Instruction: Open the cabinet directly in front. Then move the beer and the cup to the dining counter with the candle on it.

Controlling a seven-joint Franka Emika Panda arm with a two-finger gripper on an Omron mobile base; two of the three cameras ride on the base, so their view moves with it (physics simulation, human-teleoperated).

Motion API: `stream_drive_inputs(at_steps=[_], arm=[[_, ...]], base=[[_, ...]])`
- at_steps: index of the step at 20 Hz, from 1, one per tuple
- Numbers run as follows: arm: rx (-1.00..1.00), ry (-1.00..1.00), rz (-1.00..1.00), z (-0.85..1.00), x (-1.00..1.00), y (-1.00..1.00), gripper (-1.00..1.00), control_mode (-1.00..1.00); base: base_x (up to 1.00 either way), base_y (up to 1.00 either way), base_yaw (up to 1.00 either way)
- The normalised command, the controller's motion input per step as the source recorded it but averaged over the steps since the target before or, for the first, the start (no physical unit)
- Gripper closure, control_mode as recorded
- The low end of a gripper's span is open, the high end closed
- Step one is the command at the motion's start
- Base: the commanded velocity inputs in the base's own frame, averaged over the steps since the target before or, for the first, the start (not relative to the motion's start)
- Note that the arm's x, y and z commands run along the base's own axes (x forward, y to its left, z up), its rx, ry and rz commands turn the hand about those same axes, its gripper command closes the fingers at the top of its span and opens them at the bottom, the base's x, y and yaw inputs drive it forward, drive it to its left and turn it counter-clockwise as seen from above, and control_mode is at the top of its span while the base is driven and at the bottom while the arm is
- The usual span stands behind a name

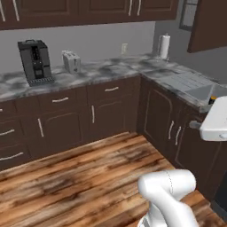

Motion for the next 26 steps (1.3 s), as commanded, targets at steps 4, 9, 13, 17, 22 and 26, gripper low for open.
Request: stream_drive_inputs(at_steps=[4, 9, 13, 17, 22, 26], arm=[[0.0, 0.0, 0.0, 0.0, 0.0, 0.0, -1.0, 1.0], [0.0, 0.0, 0.0, 0.0, 0.0, 0.0, -1.0, 1.0], [0.0, 0.0, 0.0, 0.0, 0.0, 0.0, -1.0, 1.0], [0.0, 0.0, 0.0, 0.0, 0.0, 0.0, -1.0, 1.0], [0.0, 0.0, 0.0, 0.0, 0.0, 0.0, -1.0, 1.0], [0.0, 0.0, 0.0, 0.0, 0.0, 0.0, -1.0, 1.0]], base=[[0.53, 0.0, -0.57], [0.53, 0.0, -0.51], [0.53, 0.0, -0.45], [0.55, -0.04, -0.41], [0.59, -0.16, -0.35], [0.62, -0.38, -0.31]])
